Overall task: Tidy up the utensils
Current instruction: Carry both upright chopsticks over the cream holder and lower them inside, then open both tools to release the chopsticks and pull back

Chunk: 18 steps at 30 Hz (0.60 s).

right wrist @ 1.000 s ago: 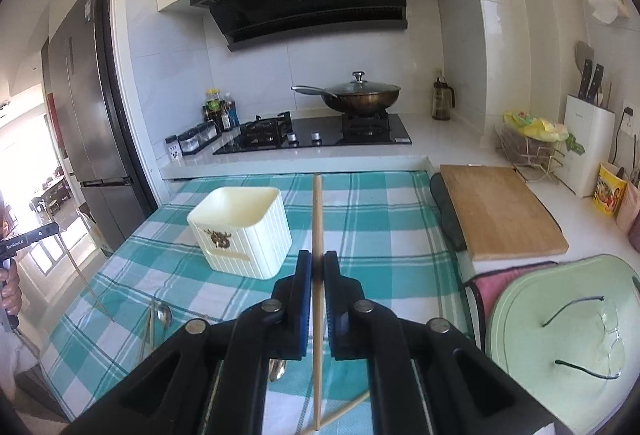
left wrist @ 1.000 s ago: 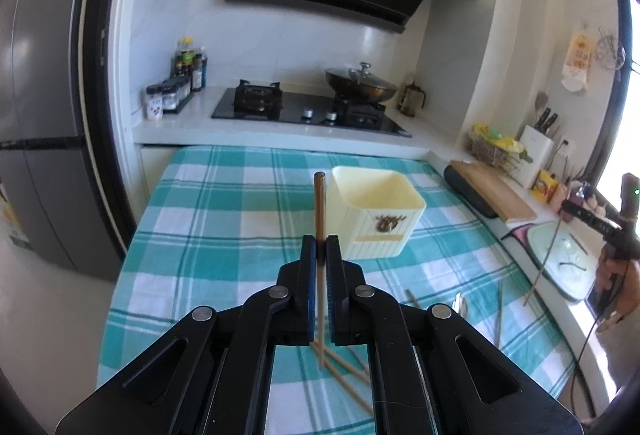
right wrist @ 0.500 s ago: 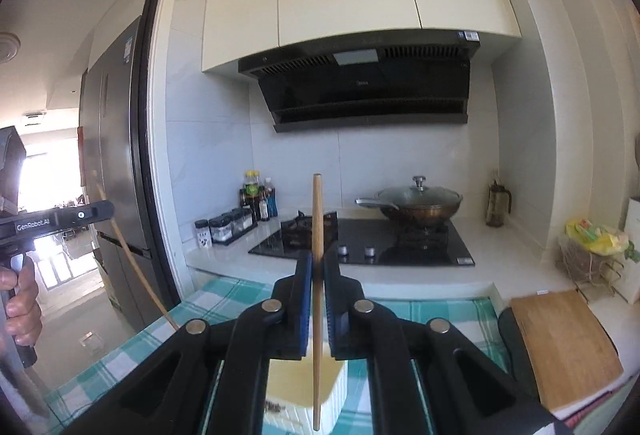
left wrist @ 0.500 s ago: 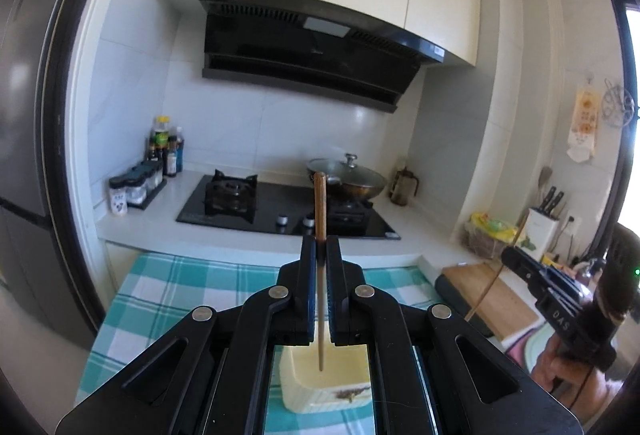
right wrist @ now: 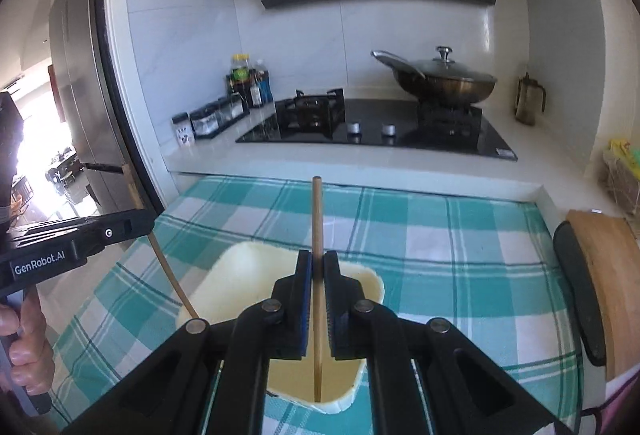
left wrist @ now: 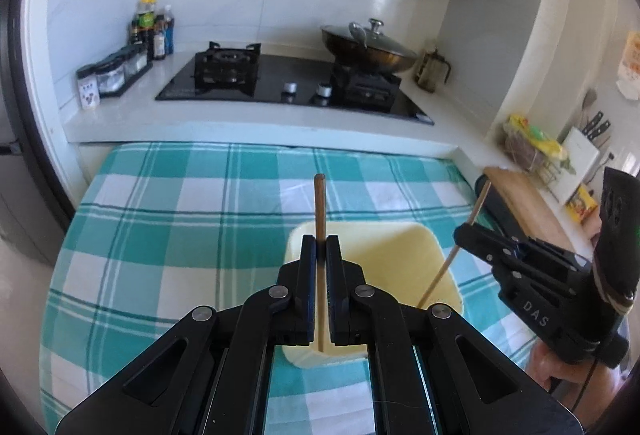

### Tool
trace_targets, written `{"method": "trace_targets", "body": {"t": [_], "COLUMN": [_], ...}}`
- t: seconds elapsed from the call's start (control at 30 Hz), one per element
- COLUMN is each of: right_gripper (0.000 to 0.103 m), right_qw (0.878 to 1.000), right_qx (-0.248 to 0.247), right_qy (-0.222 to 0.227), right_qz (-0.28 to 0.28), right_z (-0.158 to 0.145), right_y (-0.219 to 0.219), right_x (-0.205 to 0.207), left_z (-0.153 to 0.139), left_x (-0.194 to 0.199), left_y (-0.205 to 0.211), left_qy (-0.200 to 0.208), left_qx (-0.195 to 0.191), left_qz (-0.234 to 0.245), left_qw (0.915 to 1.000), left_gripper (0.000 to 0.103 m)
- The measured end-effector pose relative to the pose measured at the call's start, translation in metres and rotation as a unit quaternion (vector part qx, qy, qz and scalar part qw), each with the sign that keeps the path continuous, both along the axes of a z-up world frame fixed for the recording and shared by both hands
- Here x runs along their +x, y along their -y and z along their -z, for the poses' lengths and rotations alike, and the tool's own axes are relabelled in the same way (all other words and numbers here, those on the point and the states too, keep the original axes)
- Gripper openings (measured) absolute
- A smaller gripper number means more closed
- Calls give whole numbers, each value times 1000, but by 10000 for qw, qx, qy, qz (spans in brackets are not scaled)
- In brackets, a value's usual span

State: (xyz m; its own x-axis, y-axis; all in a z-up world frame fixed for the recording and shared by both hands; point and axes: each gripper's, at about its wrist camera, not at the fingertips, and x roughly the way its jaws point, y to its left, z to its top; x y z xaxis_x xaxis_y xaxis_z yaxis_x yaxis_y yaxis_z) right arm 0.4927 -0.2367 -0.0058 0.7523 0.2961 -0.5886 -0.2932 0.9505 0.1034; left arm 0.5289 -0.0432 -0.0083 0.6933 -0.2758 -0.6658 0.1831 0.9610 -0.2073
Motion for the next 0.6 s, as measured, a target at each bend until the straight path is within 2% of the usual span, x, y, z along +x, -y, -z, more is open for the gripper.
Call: {"method": "trace_targets", "body": {"t": [0.07,0.13,0.17,0.2,0.23,0.3,0.4,0.5,0.6], "right_gripper": [8,8,10,18,29,39,40,47,50], "right_qw": [9997,9992,9992,9992,9991,9987,9989,9997,9998], "right_qx": [110,279,312,359,397,489,430,177,-47], "right_qy": [-222,-298,-255,-188,-125,82,197,146,49], "right_qz": [-46,-55,-6,29,61,125,63,-7,175], "right_z": [11,14,12,7,1,-15,-27,-20,12], "right_y": [3,6,9,12,16,25,44,67,96], "right_x": [3,0,-4,-9,-16,-36,-81,-139,-206], "left_z": [3,1,-1,-4,-6,-10,-3,26,73], "left_x": [-3,-12,-18,-27,-35,-62,-117,-177,-232], "left_y": [6,6,5,2,-3,-14,-35,-58,-81], "left_qy": [-116,-149,-158,-145,-137,-142,-202,-303,-481], "left_qx": [108,172,222,268,284,292,423,493,530], "left_qz": [39,11,-33,-86,-96,36,211,259,-128], "left_qw": [9999,9997,9996,9995,9995,9995,9987,9980,9974], "left_gripper": [6,23,38,46,49,60,78,84,85]}}
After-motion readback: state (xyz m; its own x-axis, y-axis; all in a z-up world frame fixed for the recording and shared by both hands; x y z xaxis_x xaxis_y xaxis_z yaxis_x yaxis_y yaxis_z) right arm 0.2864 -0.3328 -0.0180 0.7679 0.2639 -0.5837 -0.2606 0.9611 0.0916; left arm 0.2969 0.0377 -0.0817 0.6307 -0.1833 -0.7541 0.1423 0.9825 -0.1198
